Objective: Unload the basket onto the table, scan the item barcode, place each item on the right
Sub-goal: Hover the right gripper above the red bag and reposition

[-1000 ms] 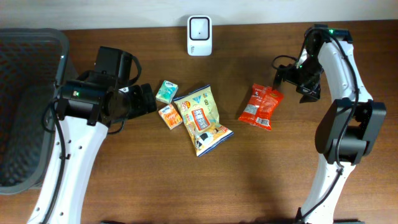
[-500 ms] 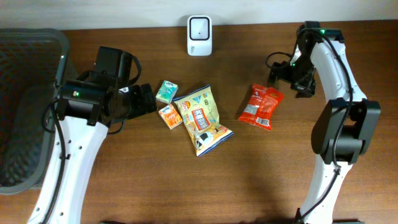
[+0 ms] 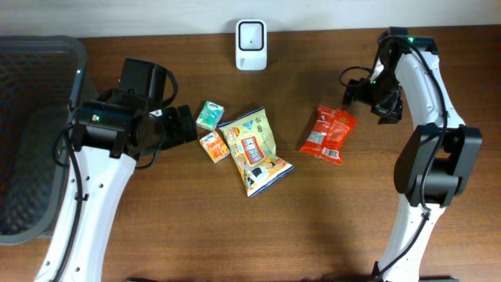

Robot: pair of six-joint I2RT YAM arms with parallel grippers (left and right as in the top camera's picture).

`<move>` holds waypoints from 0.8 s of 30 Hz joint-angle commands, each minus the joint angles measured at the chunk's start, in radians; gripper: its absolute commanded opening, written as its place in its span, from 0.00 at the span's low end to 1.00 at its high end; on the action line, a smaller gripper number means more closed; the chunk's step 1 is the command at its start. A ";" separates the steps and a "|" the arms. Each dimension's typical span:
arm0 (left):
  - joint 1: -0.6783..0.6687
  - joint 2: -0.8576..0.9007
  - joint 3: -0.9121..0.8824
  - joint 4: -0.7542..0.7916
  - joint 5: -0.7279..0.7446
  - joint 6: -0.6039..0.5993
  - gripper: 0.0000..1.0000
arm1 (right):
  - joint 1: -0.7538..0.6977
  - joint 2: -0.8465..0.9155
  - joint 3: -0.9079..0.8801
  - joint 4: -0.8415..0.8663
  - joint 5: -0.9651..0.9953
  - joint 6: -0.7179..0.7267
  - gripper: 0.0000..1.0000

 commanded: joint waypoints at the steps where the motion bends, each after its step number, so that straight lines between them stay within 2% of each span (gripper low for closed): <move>1: -0.001 0.003 -0.001 0.002 -0.003 -0.013 0.99 | 0.000 -0.033 -0.007 0.000 -0.064 0.006 0.98; 11: -0.001 0.003 -0.001 0.002 -0.003 -0.013 0.99 | 0.000 -0.034 -0.007 0.019 -0.064 0.005 0.99; 15: -0.001 0.003 -0.001 0.001 -0.003 -0.013 0.99 | 0.006 -0.033 -0.007 -0.030 -0.084 0.001 0.98; 18: -0.001 0.003 -0.001 0.002 -0.003 -0.013 0.99 | 0.011 -0.033 -0.007 -0.040 -0.075 -0.091 0.99; 24: -0.001 0.003 -0.001 0.002 -0.003 -0.013 0.99 | 0.018 -0.032 -0.007 -0.072 -0.045 -0.093 0.98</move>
